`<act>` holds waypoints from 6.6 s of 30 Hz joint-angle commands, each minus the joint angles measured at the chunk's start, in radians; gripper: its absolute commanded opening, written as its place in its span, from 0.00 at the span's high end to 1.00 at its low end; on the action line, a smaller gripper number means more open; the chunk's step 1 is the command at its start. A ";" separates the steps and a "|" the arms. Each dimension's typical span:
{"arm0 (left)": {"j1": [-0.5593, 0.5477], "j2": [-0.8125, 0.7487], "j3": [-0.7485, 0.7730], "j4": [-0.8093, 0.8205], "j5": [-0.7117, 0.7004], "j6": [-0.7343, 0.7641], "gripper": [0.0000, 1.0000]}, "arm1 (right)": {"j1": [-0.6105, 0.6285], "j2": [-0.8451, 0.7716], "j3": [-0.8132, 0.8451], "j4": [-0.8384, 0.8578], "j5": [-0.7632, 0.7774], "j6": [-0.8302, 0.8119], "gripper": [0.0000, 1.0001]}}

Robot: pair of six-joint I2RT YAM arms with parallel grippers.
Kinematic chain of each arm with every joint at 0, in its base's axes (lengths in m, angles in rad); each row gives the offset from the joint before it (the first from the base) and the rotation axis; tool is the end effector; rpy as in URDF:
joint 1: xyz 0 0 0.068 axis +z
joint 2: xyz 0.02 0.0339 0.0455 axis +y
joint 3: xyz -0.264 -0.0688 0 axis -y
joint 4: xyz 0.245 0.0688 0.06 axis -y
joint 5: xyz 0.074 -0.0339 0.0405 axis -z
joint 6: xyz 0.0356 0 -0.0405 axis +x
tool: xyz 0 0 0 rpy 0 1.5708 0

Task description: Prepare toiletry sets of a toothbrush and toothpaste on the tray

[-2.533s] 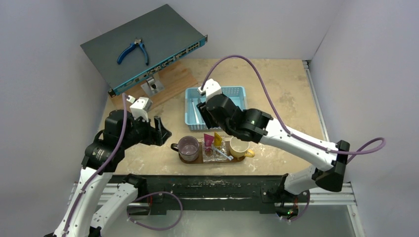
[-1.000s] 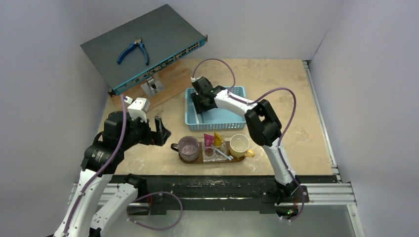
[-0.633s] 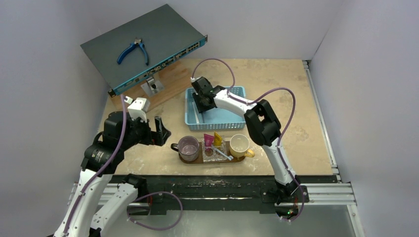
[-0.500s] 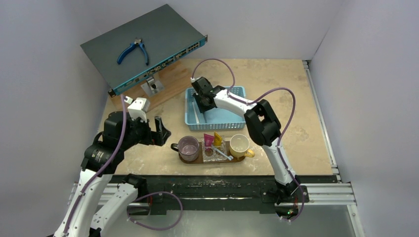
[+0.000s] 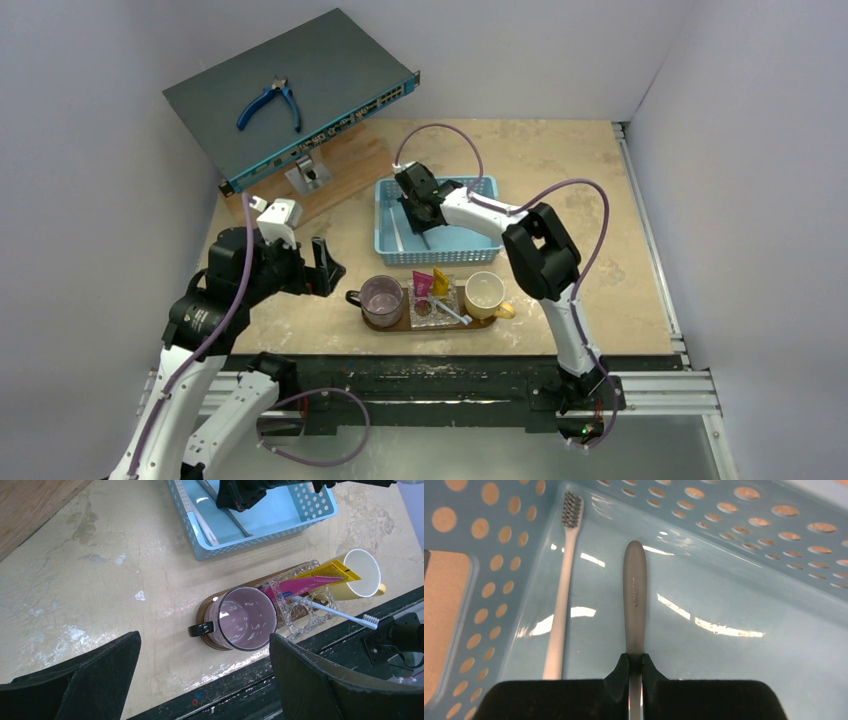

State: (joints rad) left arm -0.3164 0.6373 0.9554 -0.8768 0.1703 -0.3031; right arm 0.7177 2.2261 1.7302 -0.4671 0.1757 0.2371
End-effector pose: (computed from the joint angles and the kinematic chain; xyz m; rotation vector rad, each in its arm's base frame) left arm 0.1067 -0.0413 0.3464 0.1169 2.1665 -0.5423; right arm 0.3711 0.3157 0.1695 -0.5319 2.4632 0.1659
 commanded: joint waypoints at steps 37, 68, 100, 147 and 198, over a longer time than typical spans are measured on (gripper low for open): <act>-0.005 -0.040 -0.143 0.988 0.636 -0.629 0.00 | 0.060 -1.191 -0.722 0.884 -0.254 0.415 1.00; -0.073 -0.032 -0.333 1.479 0.704 -0.919 0.42 | 0.331 -0.991 -0.669 1.324 -0.207 0.592 1.00; -0.073 -0.041 -0.113 0.816 0.869 -0.497 1.00 | 0.378 -1.250 -0.647 0.734 -0.169 0.140 0.39; -0.082 0.155 -0.013 0.039 0.934 -0.121 1.00 | 0.527 -1.154 -0.339 -0.133 -0.160 -1.114 0.36; -0.098 0.027 0.042 0.074 0.765 -0.204 1.00 | 0.714 -1.043 -0.482 -0.146 0.085 -0.991 0.53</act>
State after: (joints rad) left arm -0.4152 0.6827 0.9463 -0.9142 0.9634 -0.4648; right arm 1.4155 1.2083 1.2690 -0.6094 0.2504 -0.8238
